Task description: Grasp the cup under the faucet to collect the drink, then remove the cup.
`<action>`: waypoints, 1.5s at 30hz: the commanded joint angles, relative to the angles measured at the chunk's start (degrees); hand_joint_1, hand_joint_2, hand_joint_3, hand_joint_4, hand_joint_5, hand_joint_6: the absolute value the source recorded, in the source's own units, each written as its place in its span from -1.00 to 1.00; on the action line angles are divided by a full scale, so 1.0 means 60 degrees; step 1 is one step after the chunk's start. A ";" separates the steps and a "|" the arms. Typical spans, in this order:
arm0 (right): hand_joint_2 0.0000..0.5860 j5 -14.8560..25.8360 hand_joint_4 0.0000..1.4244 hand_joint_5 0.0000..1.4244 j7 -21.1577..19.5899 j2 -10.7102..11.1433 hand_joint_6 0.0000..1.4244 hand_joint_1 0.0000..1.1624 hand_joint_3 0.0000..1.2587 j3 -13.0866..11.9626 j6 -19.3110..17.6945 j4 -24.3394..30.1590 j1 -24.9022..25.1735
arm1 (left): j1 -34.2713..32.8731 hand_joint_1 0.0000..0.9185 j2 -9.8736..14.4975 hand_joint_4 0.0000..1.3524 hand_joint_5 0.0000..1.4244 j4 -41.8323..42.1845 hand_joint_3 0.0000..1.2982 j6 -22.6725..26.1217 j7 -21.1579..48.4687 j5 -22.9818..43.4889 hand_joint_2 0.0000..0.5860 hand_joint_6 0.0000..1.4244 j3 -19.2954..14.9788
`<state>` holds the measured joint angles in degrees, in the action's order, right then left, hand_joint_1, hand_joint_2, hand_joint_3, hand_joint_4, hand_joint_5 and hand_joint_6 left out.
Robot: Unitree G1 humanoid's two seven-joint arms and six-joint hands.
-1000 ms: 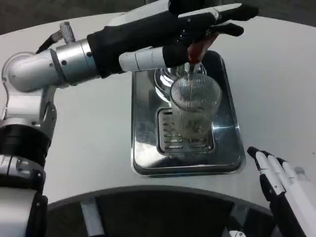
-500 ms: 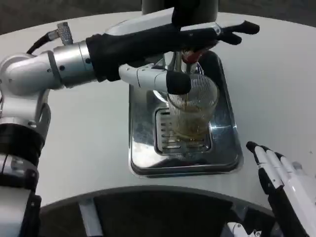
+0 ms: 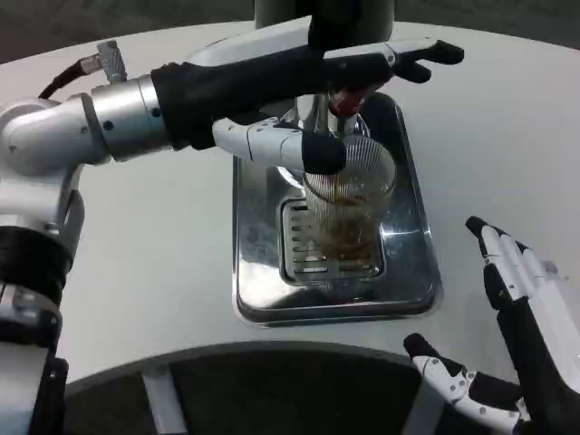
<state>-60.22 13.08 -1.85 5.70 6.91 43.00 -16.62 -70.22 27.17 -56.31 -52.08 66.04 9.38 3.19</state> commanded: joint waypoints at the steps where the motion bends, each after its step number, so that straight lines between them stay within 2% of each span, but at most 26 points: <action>1: -0.05 0.0395 -1.00 -1.00 -0.0329 0.0023 -1.00 -0.01 -1.00 0.0048 0.0223 -0.0537 0.0457 | 0.0281 -1.00 0.0218 -1.00 -0.90 -0.0099 -0.90 0.0059 0.0180 -0.0390 -0.87 -1.00 0.0170; 8: -0.13 0.0855 -1.00 -1.00 -0.0729 0.0072 -1.00 -0.01 -1.00 0.0216 0.0421 -0.1482 0.1319 | 0.0341 -1.00 0.0309 -1.00 -0.90 -0.0076 -0.90 0.0085 0.0185 -0.0351 -0.87 -1.00 0.0149; 16: -0.14 0.1427 -1.00 -1.00 -0.1002 0.0305 -1.00 -0.01 -1.00 0.0239 0.0630 -0.2403 0.2272 | 0.0383 -1.00 0.0328 -1.00 -0.90 -0.0068 -0.90 0.0095 0.0174 -0.0318 -0.87 -1.00 0.0129; 24: -0.18 0.2093 -1.00 -1.00 -0.1447 0.0675 -1.00 -0.01 -1.00 0.0091 0.0752 -0.3388 0.3337 | 0.0402 -1.00 0.0349 -1.00 -0.90 -0.0075 -0.88 0.0099 0.0175 -0.0285 -0.87 -1.00 0.0102; 36: -0.22 0.2936 -1.00 -1.00 -0.1863 0.1261 -1.00 0.01 -1.00 -0.0116 0.0854 -0.4277 0.4311 | 0.0445 -1.00 0.0346 -1.00 -0.90 -0.0082 -0.88 0.0155 0.0145 -0.0269 -0.87 -1.00 0.0069; 45: -0.23 0.3430 -1.00 -1.00 -0.2051 0.1552 -1.00 0.03 -1.00 -0.0027 0.0848 -0.4948 0.4967 | 0.0474 -1.00 0.0336 -1.00 -0.90 -0.0080 -0.88 0.0195 0.0090 -0.0287 -0.87 -1.00 0.0078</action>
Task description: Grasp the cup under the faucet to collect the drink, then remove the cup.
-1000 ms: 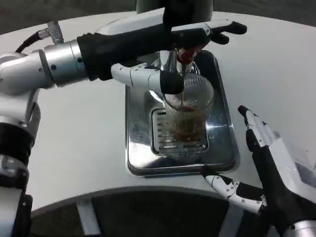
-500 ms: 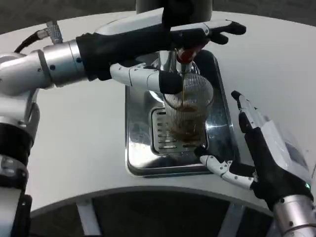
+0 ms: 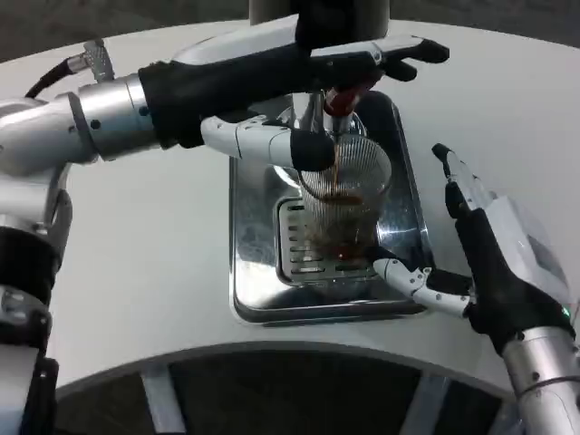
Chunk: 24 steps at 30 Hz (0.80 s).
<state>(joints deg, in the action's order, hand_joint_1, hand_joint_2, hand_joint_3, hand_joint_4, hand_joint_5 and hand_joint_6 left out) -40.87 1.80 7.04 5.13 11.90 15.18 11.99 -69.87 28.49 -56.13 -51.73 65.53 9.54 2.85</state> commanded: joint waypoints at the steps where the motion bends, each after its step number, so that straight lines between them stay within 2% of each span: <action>1: -0.23 0.0247 -1.00 -1.00 -0.0178 0.0090 -1.00 0.03 -1.00 0.0097 0.0008 -0.0389 0.0272 | 0.0418 -1.00 0.0120 -1.00 -0.90 -0.0111 -0.88 0.0137 0.0168 -0.0317 -0.87 -1.00 0.0135; 14: -0.24 0.0675 -1.00 -1.00 -0.0134 0.0180 -1.00 0.03 -1.00 0.0434 0.0037 -0.0907 0.0808 | 0.0429 -1.00 0.0129 -1.00 -0.90 -0.0174 -0.88 0.0188 0.0070 -0.0330 -0.87 -1.00 0.0115; 24: -0.26 0.0905 -1.00 -1.00 -0.0191 0.0218 -1.00 0.05 -1.00 0.0540 0.0010 -0.1276 0.1197 | 0.0484 -1.00 0.0162 -1.00 -0.90 -0.0142 -0.87 0.0107 0.0099 -0.0337 -0.87 -1.00 0.0133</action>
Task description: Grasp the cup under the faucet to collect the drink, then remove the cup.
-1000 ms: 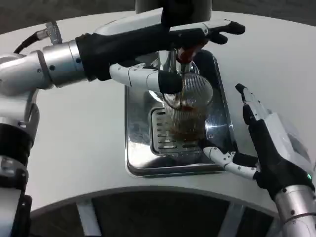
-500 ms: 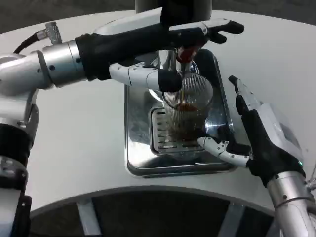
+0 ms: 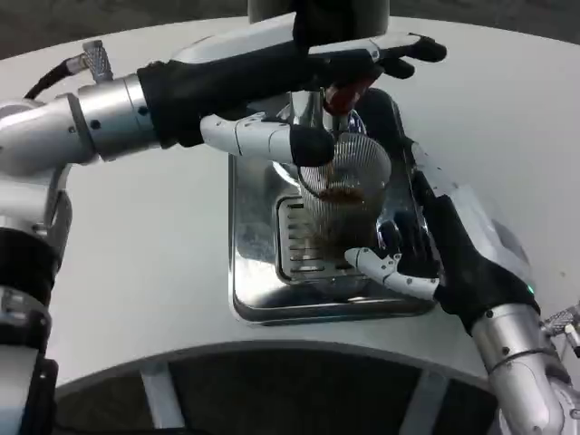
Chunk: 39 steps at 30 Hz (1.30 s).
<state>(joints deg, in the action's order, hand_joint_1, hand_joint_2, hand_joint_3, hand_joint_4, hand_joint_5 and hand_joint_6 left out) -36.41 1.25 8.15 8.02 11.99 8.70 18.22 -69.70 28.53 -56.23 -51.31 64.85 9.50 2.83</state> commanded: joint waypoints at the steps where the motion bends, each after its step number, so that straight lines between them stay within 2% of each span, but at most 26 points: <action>1: -0.26 0.0183 -1.00 -1.00 -0.0113 0.0042 -1.00 0.05 -1.00 0.0065 -0.0010 -0.0227 0.0190 | 0.0465 -1.00 0.0157 -1.00 -0.90 -0.0120 -0.87 0.0023 0.0218 -0.0332 -0.87 -1.00 0.0141; 19: -0.26 0.0430 -1.00 -1.00 -0.0322 0.0087 -1.00 0.05 -1.00 0.0285 -0.0029 -0.0791 0.0641 | 0.0428 -1.00 0.0182 -1.00 -0.88 -0.0175 -0.88 -0.0248 0.0177 -0.0468 -0.86 -1.00 0.0241; 39: -0.29 0.0599 -1.00 -1.00 -0.0640 -0.0113 -1.00 0.06 -1.00 0.0499 -0.0038 -0.1551 0.1184 | 0.0398 -1.00 0.0173 -1.00 -0.89 -0.0179 -0.88 -0.0263 0.0046 -0.0583 -0.86 -1.00 0.0315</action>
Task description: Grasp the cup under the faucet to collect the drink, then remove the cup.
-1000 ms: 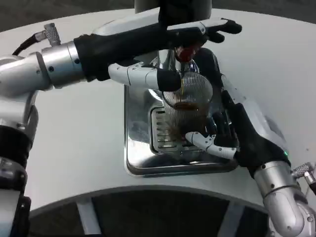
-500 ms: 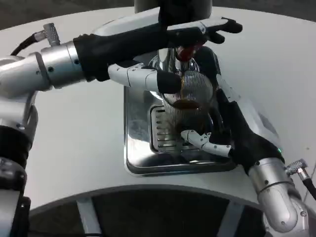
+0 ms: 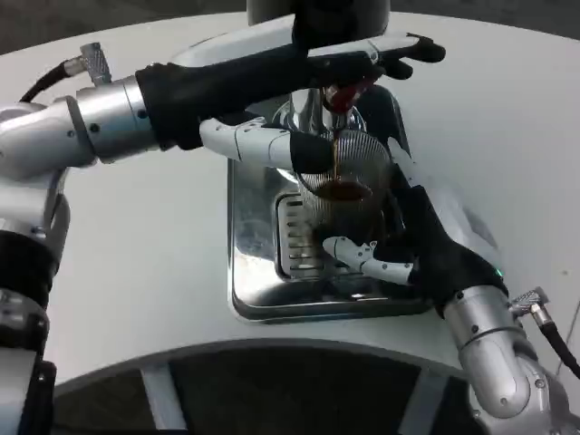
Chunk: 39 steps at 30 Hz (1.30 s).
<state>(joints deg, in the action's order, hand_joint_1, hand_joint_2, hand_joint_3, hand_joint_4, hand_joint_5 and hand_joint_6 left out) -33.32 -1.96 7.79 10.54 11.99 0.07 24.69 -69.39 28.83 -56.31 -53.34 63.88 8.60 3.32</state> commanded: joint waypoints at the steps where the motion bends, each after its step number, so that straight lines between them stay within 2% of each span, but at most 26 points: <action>1: -0.29 0.0087 -1.00 -1.00 -0.0111 -0.0065 -1.00 0.06 -1.00 0.0093 -0.0041 -0.0137 0.0126 | 0.0349 -1.00 0.0128 -1.00 -0.89 -0.0165 -0.88 0.0084 0.0196 -0.0434 -0.86 -1.00 0.0232; 13: -0.28 0.0153 -1.00 -1.00 -0.0236 -0.0223 -1.00 0.05 -1.00 0.0166 -0.0029 -0.0400 0.0430 | 0.0369 -1.00 0.0158 -1.00 -0.89 -0.0150 -0.88 0.0098 0.0166 -0.0412 -0.86 -1.00 0.0207; 39: -0.26 0.0398 -1.00 -1.00 -0.0442 -0.0283 -1.00 0.04 -1.00 0.0052 0.0065 -0.0444 0.0535 | 0.0480 -1.00 0.0229 -1.00 -0.88 0.0093 -0.87 -0.0191 0.0158 -0.0491 -0.86 -1.00 0.0313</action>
<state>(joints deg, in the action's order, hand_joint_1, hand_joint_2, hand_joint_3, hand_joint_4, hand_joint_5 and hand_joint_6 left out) -31.26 -3.67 6.66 10.85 12.14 -2.31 27.44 -69.14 29.36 -55.66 -53.67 63.37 8.31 3.57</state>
